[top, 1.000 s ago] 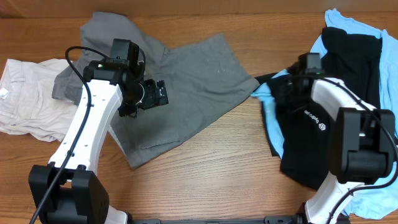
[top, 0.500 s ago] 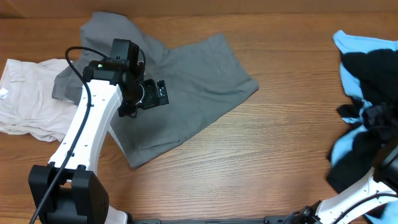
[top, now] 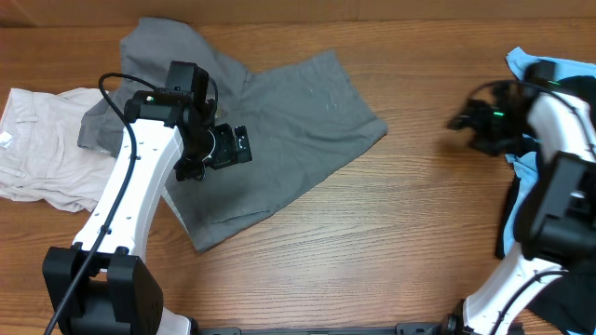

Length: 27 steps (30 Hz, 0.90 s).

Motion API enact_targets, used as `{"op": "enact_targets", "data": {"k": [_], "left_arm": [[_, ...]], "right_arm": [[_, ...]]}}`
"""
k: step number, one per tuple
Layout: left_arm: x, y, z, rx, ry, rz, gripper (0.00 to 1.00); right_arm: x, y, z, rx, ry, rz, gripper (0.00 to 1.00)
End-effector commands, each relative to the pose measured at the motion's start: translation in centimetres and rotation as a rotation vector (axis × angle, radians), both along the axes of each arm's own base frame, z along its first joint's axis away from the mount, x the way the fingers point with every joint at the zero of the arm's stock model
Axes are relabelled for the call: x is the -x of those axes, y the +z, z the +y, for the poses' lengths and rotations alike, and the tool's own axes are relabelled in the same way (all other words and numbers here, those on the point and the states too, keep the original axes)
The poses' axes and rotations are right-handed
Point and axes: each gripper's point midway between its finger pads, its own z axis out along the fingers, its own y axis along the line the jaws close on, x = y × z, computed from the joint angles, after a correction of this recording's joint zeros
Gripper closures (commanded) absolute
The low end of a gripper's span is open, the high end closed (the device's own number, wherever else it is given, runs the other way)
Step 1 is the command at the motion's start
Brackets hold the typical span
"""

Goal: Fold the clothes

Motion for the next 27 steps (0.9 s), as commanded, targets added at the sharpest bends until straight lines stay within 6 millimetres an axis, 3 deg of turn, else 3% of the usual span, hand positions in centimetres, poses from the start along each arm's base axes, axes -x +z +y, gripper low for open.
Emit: {"op": "enact_targets", "data": {"k": [1, 6, 10, 11, 12, 13, 15, 18, 19, 21, 22, 25, 27], "left_arm": [[0.4, -0.2, -0.2, 0.001, 0.007, 0.017, 0.00], [0.4, -0.2, -0.2, 0.001, 0.007, 0.019, 0.00], [0.4, -0.2, -0.2, 0.001, 0.007, 0.019, 0.00], [0.5, -0.2, -0.2, 0.001, 0.007, 0.020, 0.00], [0.5, -0.2, -0.2, 0.001, 0.007, 0.023, 0.00], [0.6, -0.2, -0.2, 0.001, 0.007, 0.024, 0.00], [0.7, -0.2, -0.2, -0.001, 0.007, 0.031, 0.00], [1.0, -0.2, -0.1, -0.002, 0.007, 0.041, 0.00], [1.1, -0.3, -0.1, -0.004, 0.006, 0.048, 0.00], [1.3, -0.3, -0.1, -0.005, -0.002, 0.051, 0.00], [1.4, -0.3, 0.1, -0.013, 0.000, 0.057, 0.00], [1.5, -0.4, 0.6, -0.042, 0.004, 0.058, 0.00], [1.4, -0.5, 0.7, -0.052, 0.005, 0.057, 0.00]], "right_arm": [[-0.4, 0.6, 4.7, 0.066, 0.162, -0.027, 0.17], [-1.3, -1.4, 11.3, 0.072, 0.291, -0.049, 0.13], [-2.3, -1.9, 14.0, 0.070, 0.301, -0.087, 0.15], [-2.2, -2.1, 14.4, 0.077, 0.311, -0.086, 0.23], [-2.0, -2.4, 14.4, 0.097, 0.314, -0.074, 0.42], [-1.9, -2.7, 14.2, 0.112, 0.310, -0.062, 0.51], [-1.1, -3.5, 12.7, 0.192, 0.275, -0.005, 0.96], [0.6, -4.1, 9.2, 0.341, 0.193, 0.107, 0.96], [2.3, -4.1, 6.1, 0.464, 0.080, 0.206, 0.96], [4.4, -3.8, 3.4, 0.561, -0.020, 0.307, 0.96], [6.8, -3.3, 2.0, 0.594, -0.057, 0.411, 0.96], [11.3, -2.1, 1.3, 0.583, 0.008, 0.600, 0.96], [12.8, -1.4, 1.2, 0.582, 0.031, 0.666, 0.96]]}}
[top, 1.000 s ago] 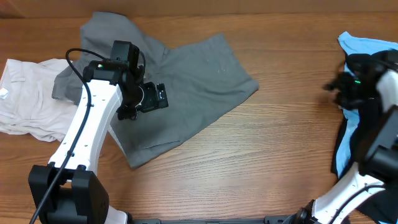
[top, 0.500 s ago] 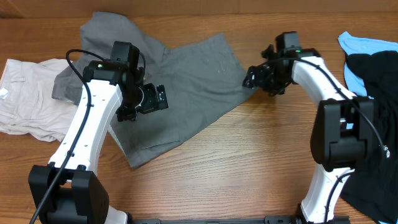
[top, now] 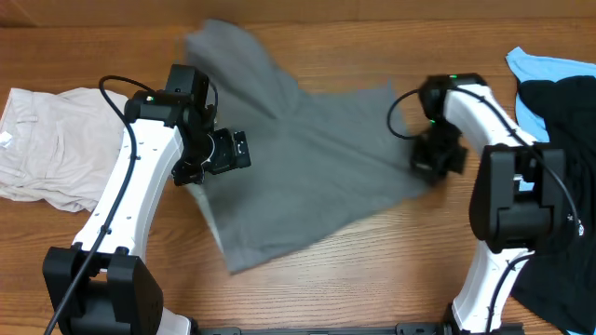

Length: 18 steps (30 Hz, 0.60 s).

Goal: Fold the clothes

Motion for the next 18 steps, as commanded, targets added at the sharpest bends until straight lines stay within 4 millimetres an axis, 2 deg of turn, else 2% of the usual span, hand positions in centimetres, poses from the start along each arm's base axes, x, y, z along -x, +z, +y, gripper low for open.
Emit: {"op": "enact_targets", "data": {"k": [1, 3, 5, 7, 8, 11, 14, 17, 18], "left_arm": [[0.1, -0.2, 0.4, -0.037, 0.003, 0.003, 0.00], [0.1, -0.3, 0.5, -0.038, 0.004, 0.004, 0.00], [0.2, -0.3, 0.5, -0.038, 0.004, 0.005, 0.00], [0.2, -0.3, 0.5, -0.038, 0.004, 0.005, 0.00], [0.2, -0.2, 0.5, -0.038, 0.004, 0.004, 0.00], [0.2, -0.2, 0.5, -0.041, 0.004, 0.004, 0.00], [0.0, -0.4, 1.3, -0.086, 0.014, -0.003, 0.00], [-0.5, -0.4, 2.0, -0.115, 0.060, -0.018, 0.01], [-0.8, -0.3, 2.1, -0.115, 0.065, -0.029, 0.05]], "right_arm": [[1.8, 0.9, -1.8, 0.090, -0.007, 0.090, 0.96], [3.4, 1.8, -1.3, 0.075, -0.004, 0.165, 0.96], [4.2, 2.2, -0.4, 0.041, 0.013, 0.205, 0.96], [4.7, 2.5, 1.0, -0.013, 0.064, 0.235, 0.96], [4.9, 2.5, 2.4, -0.054, 0.108, 0.248, 0.96], [5.7, 2.2, 4.2, -0.068, 0.177, 0.269, 0.94], [4.9, 0.7, 5.7, -0.072, 0.241, 0.211, 0.92], [4.0, 0.1, 5.8, -0.060, 0.212, 0.162, 0.92], [3.8, 0.0, 5.6, -0.062, 0.204, 0.156, 0.92]]}}
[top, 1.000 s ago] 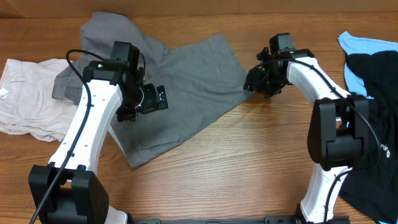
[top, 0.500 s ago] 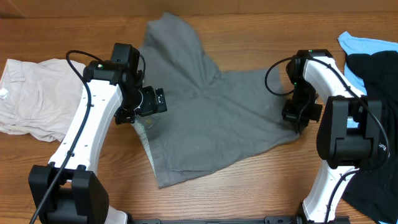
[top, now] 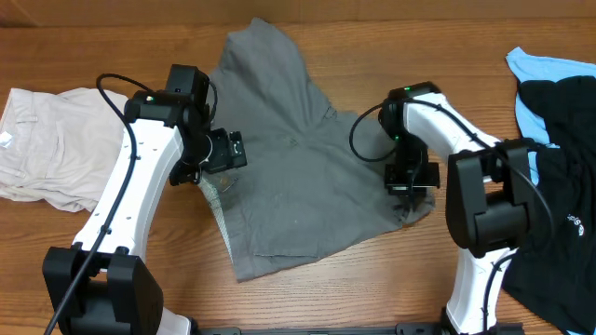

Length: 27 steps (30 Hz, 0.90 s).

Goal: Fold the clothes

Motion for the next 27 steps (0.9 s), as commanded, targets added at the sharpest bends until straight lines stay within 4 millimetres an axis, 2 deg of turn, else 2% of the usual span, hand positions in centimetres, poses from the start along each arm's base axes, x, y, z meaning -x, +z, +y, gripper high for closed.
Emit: {"op": "enact_targets", "data": {"k": [1, 3, 5, 9, 14, 16, 19, 21, 27], "left_arm": [[-1.0, -0.1, 1.5, -0.064, 0.066, -0.037, 0.24], [-1.6, -0.1, 2.3, -0.080, 0.113, -0.056, 0.47], [-2.1, -0.3, 2.8, -0.082, 0.132, -0.068, 0.63], [-2.9, -1.8, 3.7, -0.087, 0.159, -0.046, 0.85], [-4.3, -5.5, 5.2, -0.139, 0.185, 0.005, 0.90], [-4.7, -7.7, 5.6, -0.143, 0.193, 0.036, 0.89], [-5.2, -10.0, 6.0, -0.146, 0.204, 0.065, 0.90], [-5.7, -12.0, 6.5, -0.147, 0.215, 0.083, 0.96], [-7.4, -16.1, 7.8, -0.182, 0.230, 0.066, 0.96]], "right_arm": [[-0.5, -0.5, -1.1, 0.003, -0.055, -0.015, 0.92], [-0.8, -0.6, -2.3, 0.023, -0.081, -0.026, 0.92], [-1.1, -0.6, -3.7, 0.043, -0.115, -0.037, 0.92], [-1.5, -0.8, -6.6, 0.066, -0.215, -0.059, 0.93], [-1.5, -0.9, -9.0, 0.064, -0.307, -0.066, 0.94], [-1.6, -1.0, -9.4, 0.064, -0.324, -0.073, 0.94], [-1.7, -1.1, -9.5, 0.063, -0.325, -0.079, 0.94], [-1.9, -1.2, -9.5, 0.063, -0.325, -0.086, 0.94], [-1.9, -1.2, -9.5, 0.061, -0.327, -0.087, 0.94]]}}
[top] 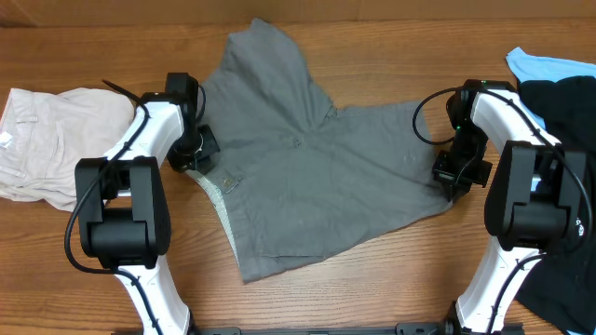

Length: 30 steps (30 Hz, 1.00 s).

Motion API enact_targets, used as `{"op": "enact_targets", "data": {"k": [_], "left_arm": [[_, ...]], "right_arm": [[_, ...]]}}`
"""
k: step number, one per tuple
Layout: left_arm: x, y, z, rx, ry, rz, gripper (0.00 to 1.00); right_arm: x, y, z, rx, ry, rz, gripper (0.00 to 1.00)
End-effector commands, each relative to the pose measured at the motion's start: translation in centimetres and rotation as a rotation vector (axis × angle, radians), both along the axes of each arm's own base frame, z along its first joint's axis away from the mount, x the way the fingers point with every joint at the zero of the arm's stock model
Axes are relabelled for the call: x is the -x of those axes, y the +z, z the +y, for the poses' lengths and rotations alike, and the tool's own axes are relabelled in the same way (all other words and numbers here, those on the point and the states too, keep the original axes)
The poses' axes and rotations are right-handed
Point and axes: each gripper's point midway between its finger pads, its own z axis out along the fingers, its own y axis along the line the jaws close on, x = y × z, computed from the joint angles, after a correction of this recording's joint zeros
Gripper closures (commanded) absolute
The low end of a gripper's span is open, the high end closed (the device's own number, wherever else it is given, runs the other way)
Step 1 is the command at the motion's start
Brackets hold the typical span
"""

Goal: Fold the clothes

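Note:
A pair of grey shorts (317, 177) lies spread out flat across the middle of the table, one leg pointing to the far edge. My left gripper (193, 156) sits at the shorts' left waistband edge, where the light inner lining shows, and appears shut on the cloth. On the opposite side, my right gripper (456, 177) is at the shorts' right corner, shut on the fabric there. The fingers of both are largely hidden under the wrists.
A beige garment (47, 144) lies crumpled at the left end of the table. A light blue cloth (545, 67) and black clothes (568, 186) are piled at the right edge, close behind my right arm.
My left gripper has moved left to the waistband edge, and my right gripper has moved right with the shorts' corner. The shorts now lie wider and flatter between them.
The shorts first lay crumpled at the left under my left gripper, with my right gripper far off by the blue cloth. Then my right gripper was at the shorts' right side and the shorts had shifted rightward. Now they are stretched between both grippers.

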Motion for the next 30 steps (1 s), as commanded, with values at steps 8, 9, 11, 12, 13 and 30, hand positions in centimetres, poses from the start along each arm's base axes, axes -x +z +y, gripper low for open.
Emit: {"op": "enact_targets", "data": {"k": [8, 9, 11, 12, 13, 30], "left_arm": [[-5.8, -4.6, 6.4, -0.134, 0.049, -0.133, 0.96], [-6.7, -3.9, 7.1, -0.137, 0.051, -0.160, 0.96], [-8.3, -2.4, 8.0, -0.145, 0.051, -0.207, 0.96], [-9.0, -1.7, 8.5, -0.149, 0.054, -0.225, 0.96], [-9.9, -0.6, 9.0, -0.145, 0.066, -0.252, 0.96], [-10.9, 8.5, 6.5, 0.040, -0.024, -0.230, 0.96]], "right_arm": [[-0.1, -0.4, 1.6, -0.082, -0.042, -0.009, 0.94], [-0.1, -0.4, 1.8, -0.096, -0.042, -0.010, 0.94], [-0.1, -0.3, 2.2, -0.108, -0.046, -0.008, 0.94], [-0.1, -0.3, 2.4, -0.114, -0.046, -0.009, 0.94], [-0.2, -0.3, 3.0, -0.136, -0.050, -0.011, 0.94], [-0.2, 1.5, 2.8, -0.089, 0.014, -0.041, 0.89]]}}
